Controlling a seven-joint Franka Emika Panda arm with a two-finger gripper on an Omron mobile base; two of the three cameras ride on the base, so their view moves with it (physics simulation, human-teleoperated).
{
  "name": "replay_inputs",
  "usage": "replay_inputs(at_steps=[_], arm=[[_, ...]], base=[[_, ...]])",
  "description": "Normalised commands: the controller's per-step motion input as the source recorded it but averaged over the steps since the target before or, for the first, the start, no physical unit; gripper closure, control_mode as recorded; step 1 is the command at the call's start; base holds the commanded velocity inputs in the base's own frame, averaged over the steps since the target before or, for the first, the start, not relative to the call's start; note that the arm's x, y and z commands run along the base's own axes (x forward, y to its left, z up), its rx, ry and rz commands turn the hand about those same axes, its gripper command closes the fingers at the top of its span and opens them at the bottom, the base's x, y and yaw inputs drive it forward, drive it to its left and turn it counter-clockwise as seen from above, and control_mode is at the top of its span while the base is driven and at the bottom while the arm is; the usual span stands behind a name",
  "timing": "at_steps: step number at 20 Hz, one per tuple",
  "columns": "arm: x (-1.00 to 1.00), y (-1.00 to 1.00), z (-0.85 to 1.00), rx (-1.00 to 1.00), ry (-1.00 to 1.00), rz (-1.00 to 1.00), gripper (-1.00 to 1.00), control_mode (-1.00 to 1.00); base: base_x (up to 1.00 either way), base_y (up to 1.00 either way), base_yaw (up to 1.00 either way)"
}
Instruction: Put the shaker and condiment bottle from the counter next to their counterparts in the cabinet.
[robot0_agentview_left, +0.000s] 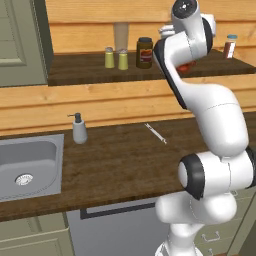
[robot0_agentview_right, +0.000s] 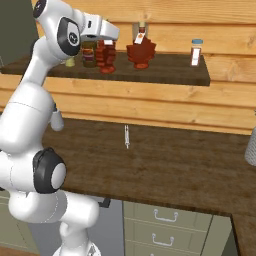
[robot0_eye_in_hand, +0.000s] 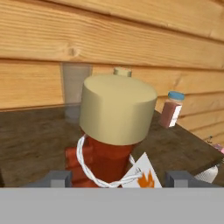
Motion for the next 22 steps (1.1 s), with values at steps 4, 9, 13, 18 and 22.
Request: replay_inputs(at_steps=[4, 9, 13, 18, 22], arm=[[0.00, -0.03, 0.11, 0.00, 0.00, 0.00, 1.00, -1.00], [0.12, -0.02, -0.04, 0.00, -0.07, 0.00, 1.00, -1.00], [0.25, -0.01, -0.18, 0.00, -0.21, 0.00, 1.00, -1.00], [0.37, 0.00, -0.15, -0.03, -0.16, -0.02, 1.00, -1.00], [0.35, 0.00, -0.11, -0.03, -0.02, -0.03, 1.00, -1.00]], base=[[0.00, 0.00, 0.00], [0.00, 0.00, 0.00], [0.00, 0.00, 0.00], [0.00, 0.00, 0.00], [0.00, 0.00, 0.00]])
